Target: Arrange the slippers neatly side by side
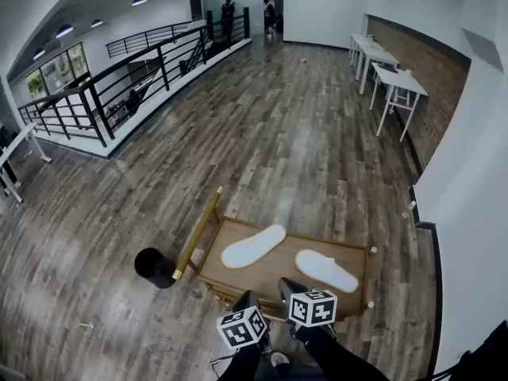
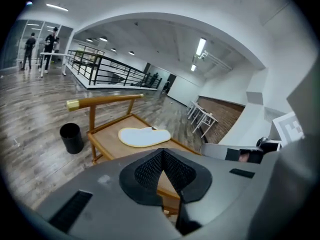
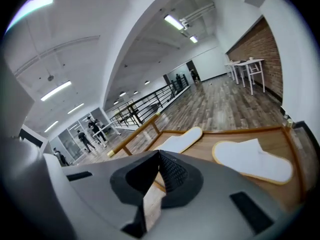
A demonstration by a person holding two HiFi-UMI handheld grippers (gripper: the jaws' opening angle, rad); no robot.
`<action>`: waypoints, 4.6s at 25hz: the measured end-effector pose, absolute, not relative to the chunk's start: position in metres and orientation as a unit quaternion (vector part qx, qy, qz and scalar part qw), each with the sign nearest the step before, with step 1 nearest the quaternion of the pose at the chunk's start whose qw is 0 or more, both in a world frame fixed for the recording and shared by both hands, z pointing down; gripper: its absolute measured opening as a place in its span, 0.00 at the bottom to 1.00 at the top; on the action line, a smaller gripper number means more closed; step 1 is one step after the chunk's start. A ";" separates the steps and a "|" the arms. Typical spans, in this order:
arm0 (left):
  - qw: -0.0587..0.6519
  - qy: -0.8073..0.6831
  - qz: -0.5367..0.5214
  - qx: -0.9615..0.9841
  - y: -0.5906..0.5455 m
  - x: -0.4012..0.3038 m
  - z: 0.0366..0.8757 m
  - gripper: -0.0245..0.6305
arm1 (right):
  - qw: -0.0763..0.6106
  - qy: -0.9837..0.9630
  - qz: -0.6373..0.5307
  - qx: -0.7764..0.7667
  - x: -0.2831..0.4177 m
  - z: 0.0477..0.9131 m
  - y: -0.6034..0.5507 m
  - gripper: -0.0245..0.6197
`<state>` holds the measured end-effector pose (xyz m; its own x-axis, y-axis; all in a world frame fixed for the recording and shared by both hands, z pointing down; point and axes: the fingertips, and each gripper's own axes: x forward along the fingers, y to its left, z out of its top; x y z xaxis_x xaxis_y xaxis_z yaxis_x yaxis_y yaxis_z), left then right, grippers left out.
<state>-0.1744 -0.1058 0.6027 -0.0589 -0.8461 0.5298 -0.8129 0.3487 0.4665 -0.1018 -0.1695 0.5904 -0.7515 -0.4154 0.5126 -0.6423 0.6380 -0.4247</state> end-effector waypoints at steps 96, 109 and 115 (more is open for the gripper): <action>0.395 -0.576 0.109 0.707 -0.232 -0.156 0.654 0.04 | 0.372 -0.731 0.513 0.254 0.004 0.712 -0.302 0.06; 0.403 -0.587 0.116 0.692 -0.212 -0.179 0.665 0.04 | 0.376 -0.715 0.522 0.273 0.009 0.740 -0.307 0.06; 0.405 -0.588 0.119 0.691 -0.212 -0.182 0.666 0.04 | 0.376 -0.709 0.528 0.278 0.009 0.744 -0.310 0.06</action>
<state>-0.1823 -0.2123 0.6655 0.2811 -0.7155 0.6396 -0.9078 0.0180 0.4191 0.0095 -0.3099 0.7441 -0.5632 0.0026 0.8263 -0.7909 0.2878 -0.5400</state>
